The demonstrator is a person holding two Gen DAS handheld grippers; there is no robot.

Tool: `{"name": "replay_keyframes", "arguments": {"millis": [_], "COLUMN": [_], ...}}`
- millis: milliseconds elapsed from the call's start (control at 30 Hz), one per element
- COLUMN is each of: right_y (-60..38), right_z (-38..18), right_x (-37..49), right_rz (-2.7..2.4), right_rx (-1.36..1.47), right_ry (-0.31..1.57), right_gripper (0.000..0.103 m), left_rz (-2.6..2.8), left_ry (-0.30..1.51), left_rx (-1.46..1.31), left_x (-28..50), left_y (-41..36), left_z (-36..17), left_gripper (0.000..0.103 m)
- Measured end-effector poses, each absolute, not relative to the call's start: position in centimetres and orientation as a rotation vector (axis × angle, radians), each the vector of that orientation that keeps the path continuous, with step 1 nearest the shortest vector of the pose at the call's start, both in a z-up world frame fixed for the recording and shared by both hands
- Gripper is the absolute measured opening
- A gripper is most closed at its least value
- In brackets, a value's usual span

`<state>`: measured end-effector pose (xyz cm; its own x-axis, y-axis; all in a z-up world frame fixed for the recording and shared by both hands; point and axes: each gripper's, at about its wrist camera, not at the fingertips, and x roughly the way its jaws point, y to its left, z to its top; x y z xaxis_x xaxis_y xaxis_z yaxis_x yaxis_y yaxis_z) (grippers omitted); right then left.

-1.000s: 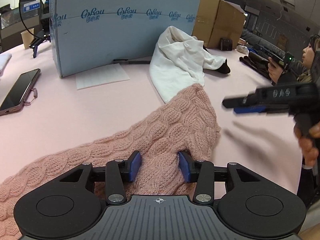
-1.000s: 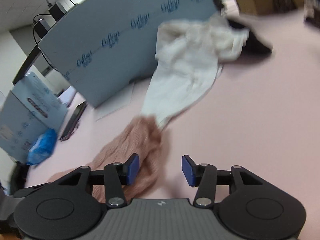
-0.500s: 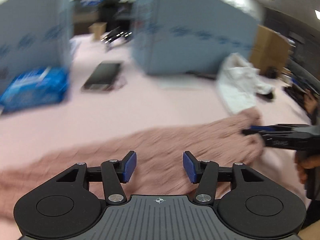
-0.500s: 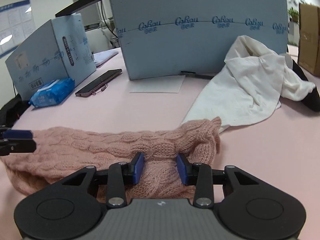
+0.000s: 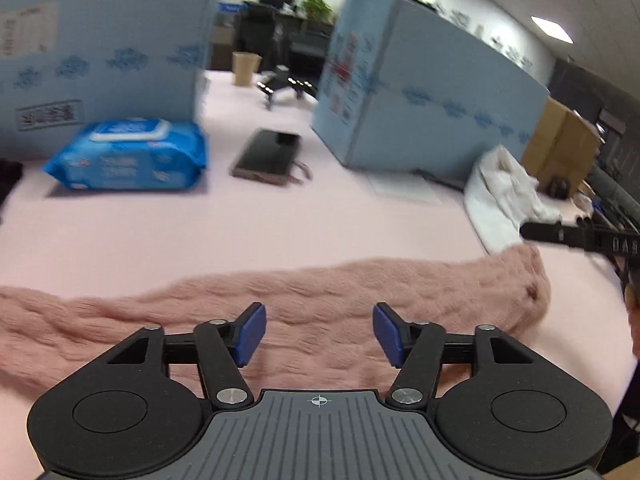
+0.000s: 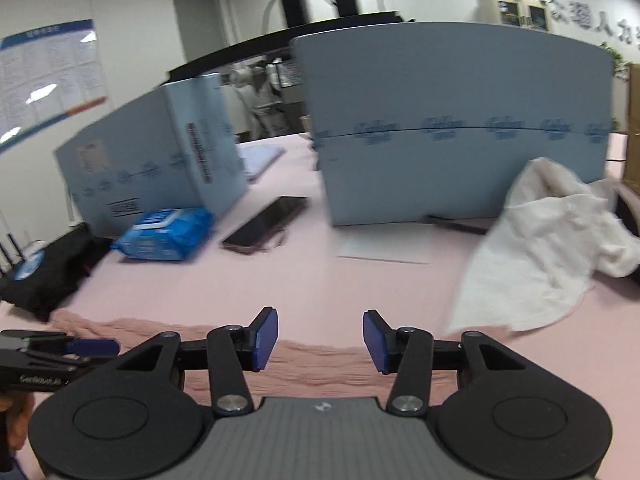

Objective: Fold clothes

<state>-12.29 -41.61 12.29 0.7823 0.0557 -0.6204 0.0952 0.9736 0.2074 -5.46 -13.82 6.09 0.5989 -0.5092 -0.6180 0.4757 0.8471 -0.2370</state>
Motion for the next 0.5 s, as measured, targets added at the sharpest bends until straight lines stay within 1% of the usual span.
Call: {"name": "replay_keyframes", "arguments": {"millis": [100,133,167,200,233,300,333,433,500], "right_y": [-38.5,-37.7,-37.0,-36.5,-36.0,-35.2,-34.9,-34.8,-34.8], "right_z": [10.5,9.8,8.9,8.0,7.3,6.8,6.8,7.3,8.1], "right_x": [-11.0,-10.7,-10.3,-10.0,-10.1,-10.7,-10.7,-10.4,-10.4], "right_rz": [0.028,0.032,0.021,0.001,-0.005,0.001,-0.001,-0.028,-0.043], "right_rx": [0.223,0.209,0.188,0.163,0.136,0.085,0.073,0.108,0.149], "right_ry": [0.743,0.776,0.828,0.887,0.903,0.883,0.889,0.887,0.861], "right_gripper": [0.051,0.052,0.056,0.057,0.059,0.063,0.064,0.064,0.064], "left_rz": [-0.439,-0.380,-0.340,-0.299,-0.306,-0.351,-0.364,-0.369,-0.344], "left_ry": [0.773,0.799,0.841,0.913,0.924,0.907,0.895,0.775,0.729], "left_rx": [-0.083,-0.099,-0.112,-0.134,-0.169,-0.236,-0.251,-0.248,-0.213], "left_x": [-3.9,-3.2,-2.5,-1.5,-1.3,-1.3,-1.3,-1.8,-1.4], "left_y": [-10.4,-8.9,-7.9,-6.7,-5.7,-4.3,-3.6,-1.9,-0.4], "left_z": [5.2,4.7,3.9,2.7,2.3,2.4,2.7,4.4,5.4], "left_gripper": [0.069,0.069,0.069,0.069,0.069,0.069,0.069,0.069,0.073]}}
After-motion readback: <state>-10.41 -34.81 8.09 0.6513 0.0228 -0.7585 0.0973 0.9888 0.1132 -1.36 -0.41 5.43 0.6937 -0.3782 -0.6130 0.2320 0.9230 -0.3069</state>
